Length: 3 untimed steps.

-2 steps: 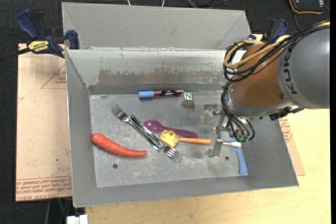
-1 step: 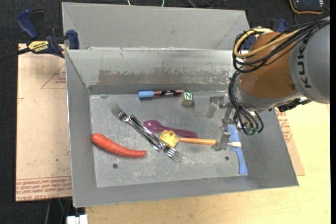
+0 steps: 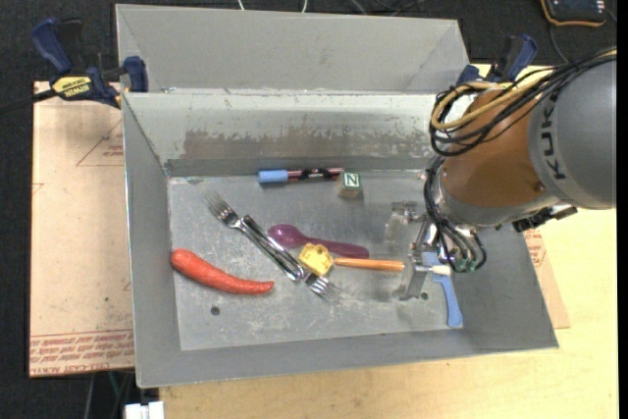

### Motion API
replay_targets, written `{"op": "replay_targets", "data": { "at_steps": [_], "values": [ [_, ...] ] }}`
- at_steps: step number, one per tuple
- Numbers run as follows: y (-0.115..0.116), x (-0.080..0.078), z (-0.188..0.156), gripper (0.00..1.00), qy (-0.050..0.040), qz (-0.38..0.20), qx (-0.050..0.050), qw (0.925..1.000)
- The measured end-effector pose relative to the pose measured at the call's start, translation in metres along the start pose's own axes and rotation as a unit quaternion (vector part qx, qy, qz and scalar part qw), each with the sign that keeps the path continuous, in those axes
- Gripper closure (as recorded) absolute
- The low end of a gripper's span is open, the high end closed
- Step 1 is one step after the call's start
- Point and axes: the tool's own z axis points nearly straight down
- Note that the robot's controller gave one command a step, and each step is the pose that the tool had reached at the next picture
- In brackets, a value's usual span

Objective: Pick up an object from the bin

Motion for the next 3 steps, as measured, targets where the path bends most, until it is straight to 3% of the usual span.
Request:
{"op": "replay_targets", "data": {
  "at_steps": [1, 2, 3],
  "values": [
    [-0.0021, -0.0082, 0.0278, 0.0, -0.0116, 0.035, -0.001, 0.9993],
    [0.0051, -0.0097, 0.0264, 1.0, -0.0051, -0.017, -0.001, 0.9998],
    [0.0052, -0.0098, 0.0263, 1.0, -0.0052, -0.017, 0.0, 0.9998]
  ]
}}
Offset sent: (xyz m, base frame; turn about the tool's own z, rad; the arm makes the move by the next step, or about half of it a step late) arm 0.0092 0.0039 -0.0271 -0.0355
